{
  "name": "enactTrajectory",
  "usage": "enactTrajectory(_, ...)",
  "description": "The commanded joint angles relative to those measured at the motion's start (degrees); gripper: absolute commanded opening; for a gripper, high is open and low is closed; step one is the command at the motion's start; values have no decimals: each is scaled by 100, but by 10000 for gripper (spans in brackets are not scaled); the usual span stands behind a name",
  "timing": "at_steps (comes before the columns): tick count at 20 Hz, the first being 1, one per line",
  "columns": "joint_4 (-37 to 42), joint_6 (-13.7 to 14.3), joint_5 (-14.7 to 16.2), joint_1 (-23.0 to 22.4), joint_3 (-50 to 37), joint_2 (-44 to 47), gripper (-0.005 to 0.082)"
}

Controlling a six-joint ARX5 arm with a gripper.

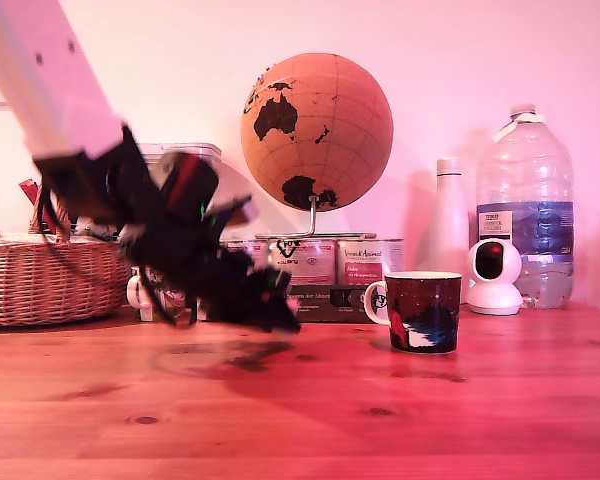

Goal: Pick up the coffee capsules on the table and drop them inside the coffee cup

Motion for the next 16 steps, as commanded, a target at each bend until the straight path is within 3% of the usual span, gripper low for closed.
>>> enactTrajectory(1, -70, 50, 48, -96, -118, -210, 248)
enactTrajectory(7, -542, 199, 68, -302, -162, -538, 248)
enactTrajectory(16, -129, 116, 68, -337, -1211, -1705, 248)
